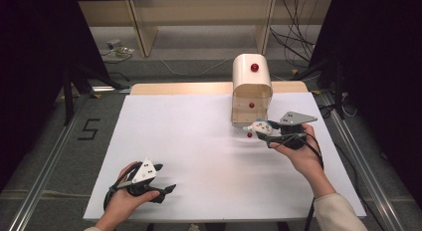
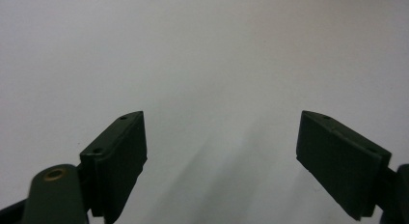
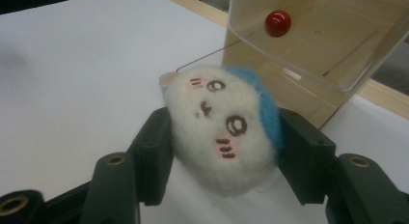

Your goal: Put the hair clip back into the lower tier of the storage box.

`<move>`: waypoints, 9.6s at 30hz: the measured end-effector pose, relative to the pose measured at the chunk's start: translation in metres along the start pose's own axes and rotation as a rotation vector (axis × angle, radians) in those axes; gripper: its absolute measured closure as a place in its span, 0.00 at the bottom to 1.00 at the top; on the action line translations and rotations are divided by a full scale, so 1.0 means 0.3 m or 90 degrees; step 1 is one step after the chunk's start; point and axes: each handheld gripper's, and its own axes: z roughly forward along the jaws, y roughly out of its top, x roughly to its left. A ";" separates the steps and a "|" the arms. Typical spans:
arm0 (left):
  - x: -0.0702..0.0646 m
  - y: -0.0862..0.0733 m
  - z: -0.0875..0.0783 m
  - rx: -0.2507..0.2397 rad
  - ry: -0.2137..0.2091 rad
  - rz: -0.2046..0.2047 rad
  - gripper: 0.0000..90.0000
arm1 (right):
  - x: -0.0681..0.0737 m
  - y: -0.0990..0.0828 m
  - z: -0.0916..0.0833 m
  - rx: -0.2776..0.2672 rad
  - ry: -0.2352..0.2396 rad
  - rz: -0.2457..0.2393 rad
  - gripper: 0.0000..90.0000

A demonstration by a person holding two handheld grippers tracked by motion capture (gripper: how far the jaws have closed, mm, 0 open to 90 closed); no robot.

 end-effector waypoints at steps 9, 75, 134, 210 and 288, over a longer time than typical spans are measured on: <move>0.000 0.000 0.000 -0.001 0.000 0.000 0.20 | -0.017 0.003 0.019 0.013 0.002 0.011 0.48; -0.004 0.002 0.002 -0.004 0.000 0.002 0.20 | -0.106 0.096 0.145 0.115 0.007 0.051 0.48; -0.013 0.005 0.012 -0.004 -0.013 0.004 0.21 | -0.117 0.092 0.298 0.169 -0.036 0.088 0.46; -0.017 0.007 0.016 -0.002 -0.013 0.010 0.21 | -0.075 0.120 0.189 0.133 -0.022 0.094 0.37; -0.020 -0.001 0.021 -0.003 -0.014 -0.010 0.21 | -0.003 -0.048 -0.071 0.036 0.017 0.075 0.24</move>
